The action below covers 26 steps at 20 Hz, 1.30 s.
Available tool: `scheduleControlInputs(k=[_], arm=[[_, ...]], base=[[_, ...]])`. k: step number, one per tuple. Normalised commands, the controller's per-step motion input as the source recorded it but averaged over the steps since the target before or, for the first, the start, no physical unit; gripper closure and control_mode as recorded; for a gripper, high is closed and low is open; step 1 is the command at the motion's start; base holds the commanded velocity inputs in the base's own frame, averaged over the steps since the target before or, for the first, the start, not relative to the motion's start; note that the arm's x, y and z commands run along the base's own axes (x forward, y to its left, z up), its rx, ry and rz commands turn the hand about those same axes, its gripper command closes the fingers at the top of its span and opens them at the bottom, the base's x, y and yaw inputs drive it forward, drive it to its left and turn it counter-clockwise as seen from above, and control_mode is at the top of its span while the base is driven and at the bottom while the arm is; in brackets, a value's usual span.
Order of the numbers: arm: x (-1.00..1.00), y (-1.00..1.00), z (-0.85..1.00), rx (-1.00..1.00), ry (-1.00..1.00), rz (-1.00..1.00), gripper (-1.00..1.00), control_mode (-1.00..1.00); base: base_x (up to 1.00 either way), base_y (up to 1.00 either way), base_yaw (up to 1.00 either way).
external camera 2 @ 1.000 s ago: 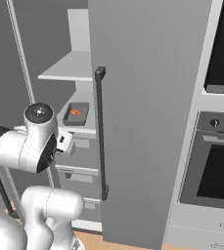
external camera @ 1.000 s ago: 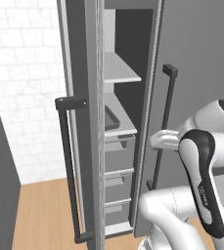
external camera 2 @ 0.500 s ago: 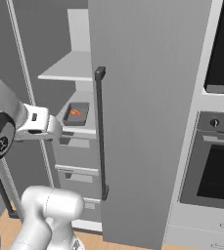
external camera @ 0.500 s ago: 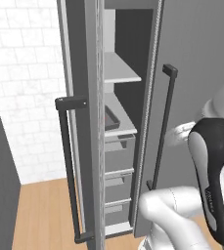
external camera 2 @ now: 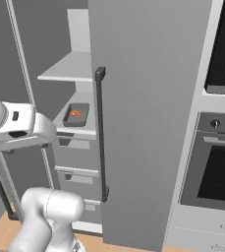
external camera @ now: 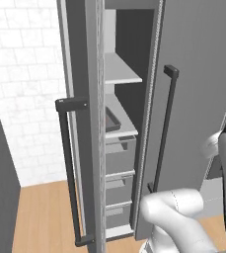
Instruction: Take the meat container that has the shrimp and place it on the second highest rack of the freezer. Then take the vegetable container that has the lemon and cucumber and place it on the highest rack of the freezer.
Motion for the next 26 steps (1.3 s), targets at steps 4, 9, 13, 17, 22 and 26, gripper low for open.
scheduleControlInputs(k=[4, 9, 13, 17, 22, 26], arm=[[0.00, 0.00, 0.00, 0.00, 0.00, 0.00, -1.00, 1.00], [0.00, 0.00, 0.00, 0.00, 0.00, 0.00, -1.00, 1.00], [0.00, 0.00, 0.00, 0.00, 0.00, 0.00, -1.00, 1.00], [0.00, 0.00, 0.00, 0.00, 0.00, 0.00, -1.00, 1.00], [0.00, 0.00, 0.00, 0.00, 0.00, 0.00, -1.00, 1.00], [0.00, 0.00, 0.00, 0.00, 0.00, 0.00, -1.00, 1.00]], base=[[0.00, -0.02, 0.00], [0.00, -0.68, 0.02], [0.00, -1.00, 0.02], [0.00, -1.00, 0.02], [0.00, -1.00, 0.04], [0.00, -1.00, 0.06]])
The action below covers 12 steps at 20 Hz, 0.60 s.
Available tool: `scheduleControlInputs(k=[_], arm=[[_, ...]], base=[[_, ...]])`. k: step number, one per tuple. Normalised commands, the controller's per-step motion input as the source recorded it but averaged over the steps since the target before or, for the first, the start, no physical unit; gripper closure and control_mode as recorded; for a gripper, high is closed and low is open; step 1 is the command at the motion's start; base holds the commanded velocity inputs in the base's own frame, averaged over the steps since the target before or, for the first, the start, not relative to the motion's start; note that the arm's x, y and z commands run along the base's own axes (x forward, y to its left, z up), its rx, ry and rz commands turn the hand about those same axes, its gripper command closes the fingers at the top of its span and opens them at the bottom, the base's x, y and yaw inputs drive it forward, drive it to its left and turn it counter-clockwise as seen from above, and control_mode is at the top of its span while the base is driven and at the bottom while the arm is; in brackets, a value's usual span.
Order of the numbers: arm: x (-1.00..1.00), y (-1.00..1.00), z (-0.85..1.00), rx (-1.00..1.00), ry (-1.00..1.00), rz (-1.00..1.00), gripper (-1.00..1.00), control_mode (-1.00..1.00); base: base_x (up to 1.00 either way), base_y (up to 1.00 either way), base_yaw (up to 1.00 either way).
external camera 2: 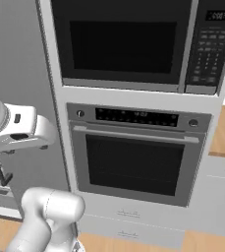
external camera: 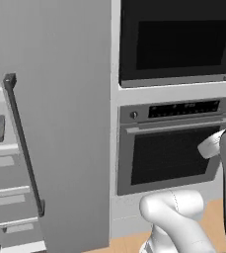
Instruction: Take the meat container that has the shrimp and place it on the second highest rack of the freezer. Then take the vegetable container that has the lemon and cucumber and place it on the highest rack of the freezer.
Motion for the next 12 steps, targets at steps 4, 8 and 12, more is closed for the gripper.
scheduleControlInputs(k=[4, 8, 12], arm=[[0.00, 0.00, 0.00, 0.00, 0.00, 0.00, -1.00, 1.00], [0.00, 0.00, 0.00, 0.00, 0.00, 0.00, -1.00, 1.00], [0.00, 0.00, 0.00, 0.00, 0.00, 0.00, -1.00, 1.00]], base=[[0.00, -1.00, 0.07], [0.05, -1.00, 0.05], [0.19, -1.00, 0.05]])
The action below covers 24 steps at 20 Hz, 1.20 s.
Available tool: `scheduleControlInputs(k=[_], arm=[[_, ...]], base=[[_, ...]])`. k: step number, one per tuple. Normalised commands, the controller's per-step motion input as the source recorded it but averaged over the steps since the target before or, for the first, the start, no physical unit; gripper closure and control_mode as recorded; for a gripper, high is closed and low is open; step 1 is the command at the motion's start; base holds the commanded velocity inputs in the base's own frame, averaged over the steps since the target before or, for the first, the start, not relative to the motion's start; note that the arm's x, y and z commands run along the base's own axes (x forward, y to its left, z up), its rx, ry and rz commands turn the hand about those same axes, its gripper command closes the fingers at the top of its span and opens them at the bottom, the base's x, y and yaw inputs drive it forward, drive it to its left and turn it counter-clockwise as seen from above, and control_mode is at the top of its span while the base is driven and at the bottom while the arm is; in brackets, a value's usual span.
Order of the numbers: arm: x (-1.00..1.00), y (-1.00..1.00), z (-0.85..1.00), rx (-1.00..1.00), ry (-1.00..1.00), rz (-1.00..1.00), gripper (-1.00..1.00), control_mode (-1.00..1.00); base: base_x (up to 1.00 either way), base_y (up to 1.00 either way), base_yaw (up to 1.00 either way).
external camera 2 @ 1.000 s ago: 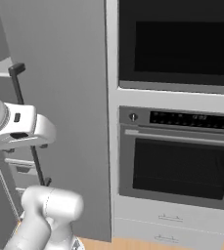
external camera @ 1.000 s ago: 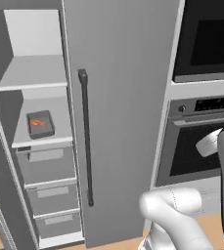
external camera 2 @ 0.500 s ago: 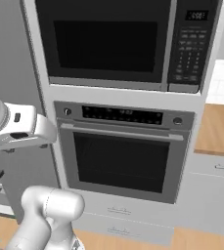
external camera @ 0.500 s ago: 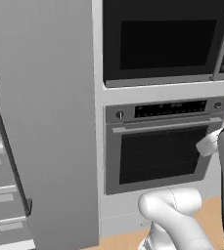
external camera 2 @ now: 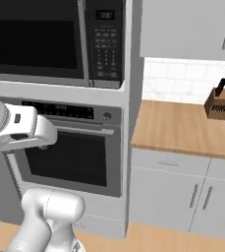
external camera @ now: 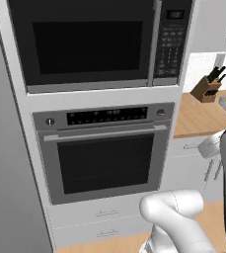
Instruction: Take the meat container that has the shrimp and place it on the second highest rack of the freezer. Then take the vegetable container that has the lemon and cucumber and place it on the highest rack of the freezer.
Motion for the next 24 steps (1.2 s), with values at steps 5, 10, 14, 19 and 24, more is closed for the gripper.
scheduleControlInputs(k=[5, 10, 14, 19, 24], arm=[[0.00, 0.00, 0.00, 0.00, 0.00, 0.00, -1.00, 1.00], [0.00, 0.00, 0.00, 0.00, 0.00, 0.00, -1.00, 1.00], [0.00, 0.00, 0.00, 0.00, 0.00, 0.00, -1.00, 1.00], [0.00, 0.00, 0.00, 0.00, 0.00, 0.00, -1.00, 1.00], [0.00, 0.00, 0.00, 0.00, 0.00, 0.00, -1.00, 1.00]], base=[[0.23, -1.00, 0.06], [0.36, -1.00, 0.08], [0.36, -0.88, 0.09], [0.28, -0.80, 0.08], [0.46, -0.82, 0.04]])
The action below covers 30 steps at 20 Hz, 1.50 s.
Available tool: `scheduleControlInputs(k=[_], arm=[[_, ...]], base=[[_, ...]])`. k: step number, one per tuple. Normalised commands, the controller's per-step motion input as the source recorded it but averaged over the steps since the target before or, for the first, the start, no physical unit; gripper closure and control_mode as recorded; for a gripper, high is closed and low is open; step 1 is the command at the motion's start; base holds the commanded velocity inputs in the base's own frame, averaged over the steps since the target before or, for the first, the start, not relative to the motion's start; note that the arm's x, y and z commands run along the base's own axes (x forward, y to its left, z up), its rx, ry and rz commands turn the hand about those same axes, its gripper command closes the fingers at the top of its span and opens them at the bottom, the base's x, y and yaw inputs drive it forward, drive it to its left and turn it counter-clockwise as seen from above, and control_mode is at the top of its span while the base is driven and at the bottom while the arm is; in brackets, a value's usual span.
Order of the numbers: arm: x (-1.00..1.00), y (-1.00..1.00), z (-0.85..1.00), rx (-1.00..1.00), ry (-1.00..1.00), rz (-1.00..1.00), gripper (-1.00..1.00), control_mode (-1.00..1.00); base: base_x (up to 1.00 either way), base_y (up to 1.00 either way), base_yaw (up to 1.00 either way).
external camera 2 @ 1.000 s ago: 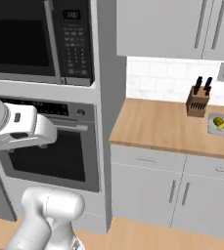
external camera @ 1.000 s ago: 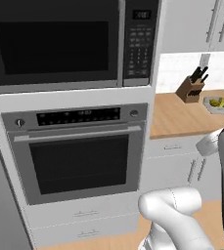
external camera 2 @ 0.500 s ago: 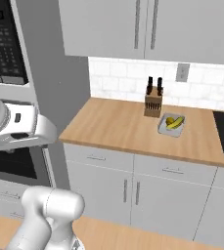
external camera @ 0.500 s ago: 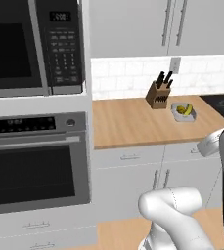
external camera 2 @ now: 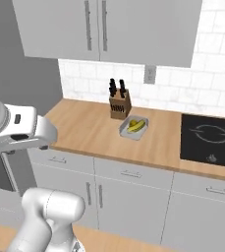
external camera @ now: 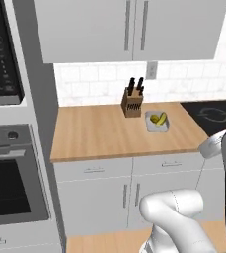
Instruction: Take the meat container that has the shrimp and place it on the second highest rack of the freezer. Then take the vegetable container that has the lemon and cucumber and place it on the highest rack of the freezer.
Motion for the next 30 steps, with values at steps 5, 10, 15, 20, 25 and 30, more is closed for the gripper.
scheduleControlInputs(k=[5, 10, 15, 20, 25, 30], arm=[[0.00, 0.00, 0.00, 0.00, 0.00, 0.00, -1.00, 1.00], [0.00, 0.00, 0.00, 0.00, 0.00, 0.00, -1.00, 1.00], [0.53, -0.05, 0.00, 0.10, 0.01, 0.00, -1.00, -1.00], [0.77, 0.00, -0.20, 0.38, 0.09, -0.06, -1.00, -1.00], [0.53, 0.00, -0.16, 0.07, 0.09, -0.22, -1.00, -1.00], [0.34, -0.02, -0.16, 0.01, 0.14, -0.50, -1.00, -1.00]], base=[[0.28, -0.55, 0.01], [0.10, -0.31, 0.00], [0.00, 0.00, 0.00], [0.00, 0.00, 0.00], [0.00, 0.00, 0.00], [0.00, 0.00, 0.00]])
